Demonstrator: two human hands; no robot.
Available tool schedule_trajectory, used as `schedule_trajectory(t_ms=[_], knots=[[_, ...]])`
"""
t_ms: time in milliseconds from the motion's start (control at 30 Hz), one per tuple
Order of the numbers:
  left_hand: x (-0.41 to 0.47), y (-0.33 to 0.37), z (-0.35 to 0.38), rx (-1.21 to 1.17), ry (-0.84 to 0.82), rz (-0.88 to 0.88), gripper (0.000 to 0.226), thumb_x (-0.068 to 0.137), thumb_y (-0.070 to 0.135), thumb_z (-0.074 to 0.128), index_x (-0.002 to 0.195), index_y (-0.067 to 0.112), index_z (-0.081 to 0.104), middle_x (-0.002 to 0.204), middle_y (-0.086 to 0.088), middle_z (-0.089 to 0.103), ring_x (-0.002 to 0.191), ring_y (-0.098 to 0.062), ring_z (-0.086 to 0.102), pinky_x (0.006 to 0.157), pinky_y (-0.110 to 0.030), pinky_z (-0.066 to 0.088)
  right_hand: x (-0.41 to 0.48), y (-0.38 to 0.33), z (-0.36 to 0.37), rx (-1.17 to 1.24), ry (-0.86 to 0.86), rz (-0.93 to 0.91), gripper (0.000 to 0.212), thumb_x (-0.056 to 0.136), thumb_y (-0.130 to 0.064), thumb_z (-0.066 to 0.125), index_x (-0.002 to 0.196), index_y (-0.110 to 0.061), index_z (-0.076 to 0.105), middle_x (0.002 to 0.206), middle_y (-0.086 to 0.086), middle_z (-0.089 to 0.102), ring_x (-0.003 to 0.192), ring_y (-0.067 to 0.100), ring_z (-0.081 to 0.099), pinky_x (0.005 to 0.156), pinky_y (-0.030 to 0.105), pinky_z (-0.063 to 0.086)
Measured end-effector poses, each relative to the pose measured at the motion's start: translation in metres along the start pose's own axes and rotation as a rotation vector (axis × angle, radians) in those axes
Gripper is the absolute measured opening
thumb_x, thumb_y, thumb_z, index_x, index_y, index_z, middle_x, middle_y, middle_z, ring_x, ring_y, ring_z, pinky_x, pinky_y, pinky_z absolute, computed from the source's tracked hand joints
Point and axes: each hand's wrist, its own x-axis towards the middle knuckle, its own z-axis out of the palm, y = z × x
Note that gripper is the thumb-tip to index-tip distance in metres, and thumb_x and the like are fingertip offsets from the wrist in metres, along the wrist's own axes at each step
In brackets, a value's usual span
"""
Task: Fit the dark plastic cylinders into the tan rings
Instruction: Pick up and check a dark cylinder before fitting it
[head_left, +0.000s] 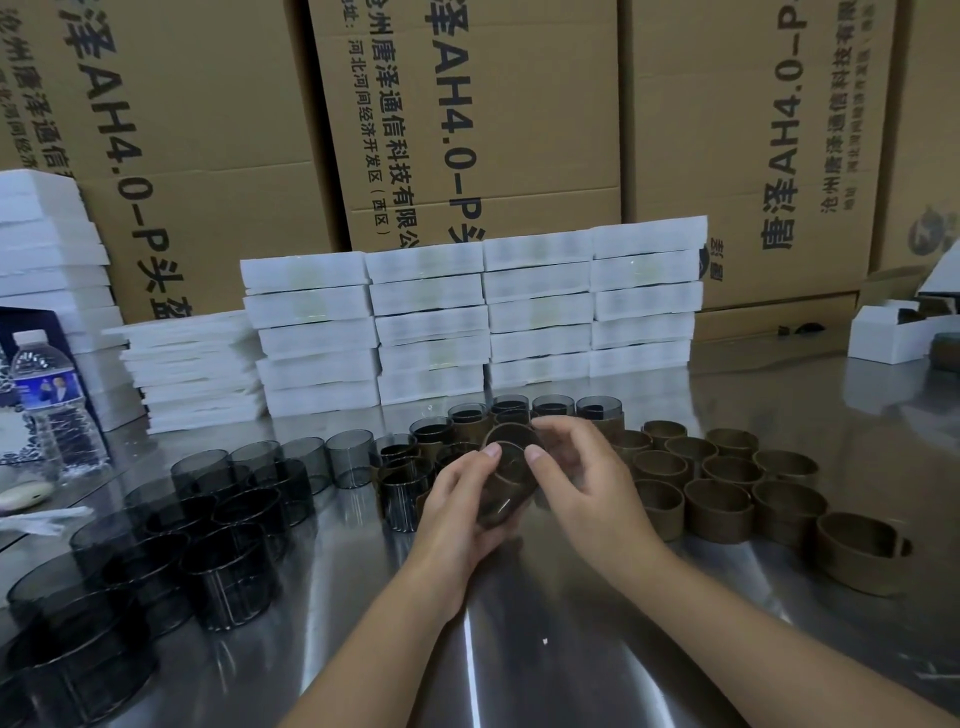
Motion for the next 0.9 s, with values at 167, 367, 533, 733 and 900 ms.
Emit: schedule_trajectory(t_ms=[167, 367, 533, 733, 900], knots=[[-0.0015, 0.0015, 0.0016, 0.057, 0.038, 0.004, 0.04, 0.087, 0.035, 0.066, 0.122, 0.016, 0.061, 0.115, -0.012, 0.071, 0.103, -0.025, 0.07, 0.092, -0.039, 0.055, 0.0043, 0.0013, -0.0021, 0.072, 0.037, 0.137, 0.017, 0.087, -0.012, 0.067, 0.083, -0.028, 0.065, 0.066, 0.005, 0.06, 0.059, 0.007, 0.054, 0.057, 0.02, 0.046], [-0.0043, -0.0007, 0.0016, 0.144, -0.027, 0.024, 0.085, 0.054, 0.051, 0.077, 0.13, 0.022, 0.053, 0.124, -0.007, 0.066, 0.107, -0.02, 0.068, 0.096, -0.044, 0.054, 0.006, 0.0031, -0.0045, 0.011, 0.117, 0.177, 0.021, 0.081, -0.009, 0.069, 0.07, -0.026, 0.062, 0.051, -0.006, 0.052, 0.048, 0.001, 0.046, 0.052, 0.012, 0.04], [-0.0039, -0.0012, 0.0009, 0.151, -0.039, 0.049, 0.09, 0.056, 0.048, 0.089, 0.134, 0.024, 0.05, 0.127, -0.006, 0.063, 0.106, -0.017, 0.069, 0.083, -0.032, 0.056, 0.0063, 0.0023, -0.004, -0.044, 0.14, 0.151, 0.022, 0.08, -0.009, 0.068, 0.069, -0.026, 0.061, 0.051, -0.005, 0.053, 0.049, 0.002, 0.048, 0.053, 0.012, 0.04], [-0.0012, -0.0034, 0.0001, 0.157, -0.008, 0.056, 0.065, 0.075, 0.028, 0.081, 0.133, 0.025, 0.05, 0.125, -0.005, 0.064, 0.106, -0.016, 0.068, 0.086, -0.031, 0.056, 0.0067, 0.0025, -0.0056, -0.001, 0.074, 0.182, 0.015, 0.083, -0.01, 0.068, 0.076, -0.023, 0.064, 0.059, 0.001, 0.058, 0.051, 0.001, 0.048, 0.053, 0.012, 0.041], [-0.0003, -0.0013, 0.0006, 0.114, 0.044, 0.077, 0.048, 0.087, 0.016, 0.068, 0.131, 0.023, 0.052, 0.121, -0.008, 0.066, 0.106, -0.019, 0.068, 0.082, -0.029, 0.056, 0.0082, 0.0028, -0.0027, 0.167, -0.075, 0.344, 0.012, 0.085, -0.013, 0.067, 0.089, -0.024, 0.066, 0.087, 0.008, 0.069, 0.078, 0.009, 0.062, 0.073, 0.024, 0.051]])
